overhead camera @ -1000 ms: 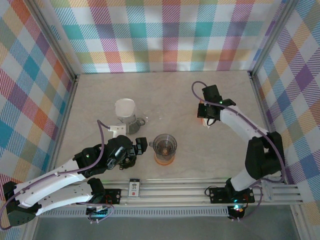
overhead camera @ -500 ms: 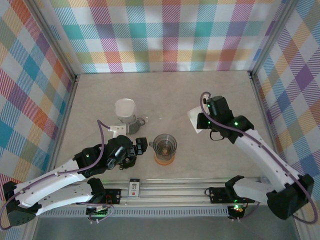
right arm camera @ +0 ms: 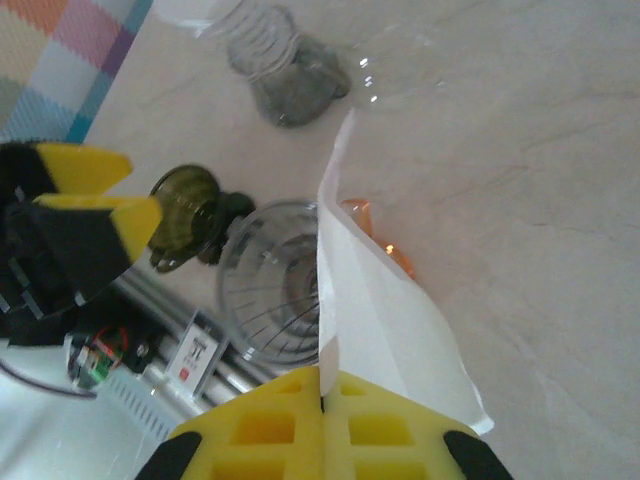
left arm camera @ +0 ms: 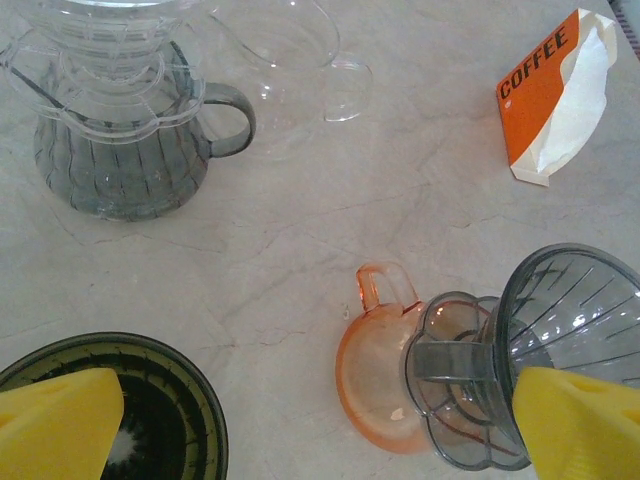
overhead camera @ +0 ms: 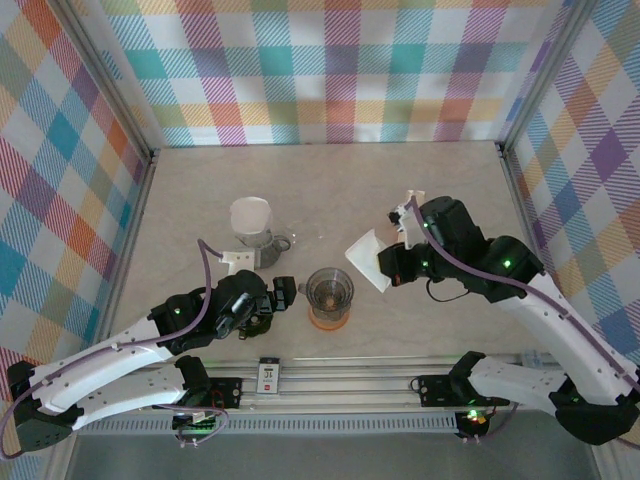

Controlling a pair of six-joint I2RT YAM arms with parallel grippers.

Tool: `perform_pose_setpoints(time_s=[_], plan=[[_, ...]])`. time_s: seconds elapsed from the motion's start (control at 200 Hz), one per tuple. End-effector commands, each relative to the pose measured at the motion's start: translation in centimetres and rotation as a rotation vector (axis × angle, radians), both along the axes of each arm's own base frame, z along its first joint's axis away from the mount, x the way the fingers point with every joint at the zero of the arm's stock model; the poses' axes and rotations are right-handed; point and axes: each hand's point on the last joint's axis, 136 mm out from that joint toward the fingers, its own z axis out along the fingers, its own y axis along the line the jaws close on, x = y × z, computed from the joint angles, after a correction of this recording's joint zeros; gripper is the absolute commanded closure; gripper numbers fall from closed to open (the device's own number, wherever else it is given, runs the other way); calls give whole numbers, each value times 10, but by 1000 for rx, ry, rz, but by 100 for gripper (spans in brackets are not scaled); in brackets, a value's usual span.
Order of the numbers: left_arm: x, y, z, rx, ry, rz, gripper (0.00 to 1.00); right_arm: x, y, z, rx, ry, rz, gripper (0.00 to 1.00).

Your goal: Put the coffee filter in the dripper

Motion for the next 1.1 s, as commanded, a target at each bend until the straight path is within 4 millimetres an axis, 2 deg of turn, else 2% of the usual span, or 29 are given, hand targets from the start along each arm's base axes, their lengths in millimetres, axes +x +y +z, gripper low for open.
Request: perform_pose_setpoints(time_s=[0.0,0.14,0.335,0.755,1.095], plan=[[-1,-2,11,-7,-12,-19,0,-16,5,-9,-83,66,55,100],[-2,-4,14,-13,-12,-28,0,-17,23,-14,-165,66,107,100],[-5,-2,16,-19,-11,-39,0,-9,44,-24,-274,72,152,100],[-10,2,22,-40,-23,-54,0,1,92,-56,-313,167,237,99],[-9,-1,22,-44,-17,-60,0,5,110,-92,-305,226,234,90]])
